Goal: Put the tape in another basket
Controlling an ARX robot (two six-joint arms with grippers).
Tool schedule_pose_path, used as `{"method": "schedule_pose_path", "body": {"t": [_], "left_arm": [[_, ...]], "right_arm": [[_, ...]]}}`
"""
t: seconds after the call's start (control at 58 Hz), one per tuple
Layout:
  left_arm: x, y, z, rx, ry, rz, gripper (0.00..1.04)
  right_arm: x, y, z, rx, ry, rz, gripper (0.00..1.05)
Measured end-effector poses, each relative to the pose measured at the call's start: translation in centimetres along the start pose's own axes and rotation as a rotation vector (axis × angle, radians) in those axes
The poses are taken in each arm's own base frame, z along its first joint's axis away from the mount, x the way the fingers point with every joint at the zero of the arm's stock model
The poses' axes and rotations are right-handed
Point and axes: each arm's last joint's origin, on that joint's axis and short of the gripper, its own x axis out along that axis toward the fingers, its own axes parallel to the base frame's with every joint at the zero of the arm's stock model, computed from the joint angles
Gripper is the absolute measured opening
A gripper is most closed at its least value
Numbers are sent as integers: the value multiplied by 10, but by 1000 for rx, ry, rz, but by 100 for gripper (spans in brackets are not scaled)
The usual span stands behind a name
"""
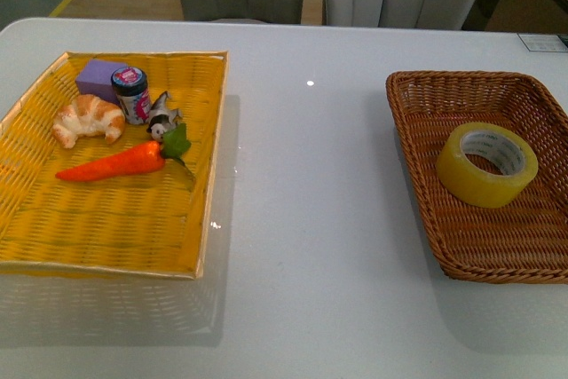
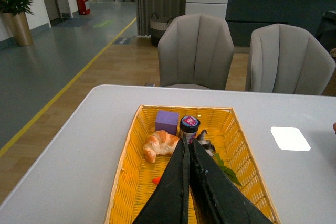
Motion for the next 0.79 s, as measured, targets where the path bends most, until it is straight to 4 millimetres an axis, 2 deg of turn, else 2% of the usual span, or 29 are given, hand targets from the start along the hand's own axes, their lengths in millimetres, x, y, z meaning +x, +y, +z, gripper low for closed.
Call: {"method": "schedule_pose_path", "body": {"t": [0.052, 0.086, 0.155, 0.224, 0.328, 0.362, 0.466, 0.5, 0.793], "left_arm": [[0, 0, 0, -1, 0, 0, 2], [0, 0, 0, 0, 0, 0, 7], [0, 0, 0, 0, 0, 0, 22], [0, 0, 0, 0, 0, 0, 39], [0, 0, 0, 0, 0, 0, 61], [0, 0, 0, 0, 0, 0, 70], [0, 0, 0, 0, 0, 0, 91], [0, 0, 0, 0, 0, 0, 97], [0, 0, 0, 2, 0, 0, 96]], "right_arm": [[0, 0, 0, -2, 0, 0, 4], [0, 0, 0, -1, 0, 0, 11], [0, 0, 0, -1, 0, 0, 23], [0, 0, 0, -1, 0, 0, 43], [0, 0, 0, -1, 0, 0, 62], [0, 0, 0, -1, 0, 0, 72], [0, 0, 0, -1, 0, 0, 93], [0, 0, 0, -1, 0, 0, 97], [0, 0, 0, -1, 0, 0, 96]]}}
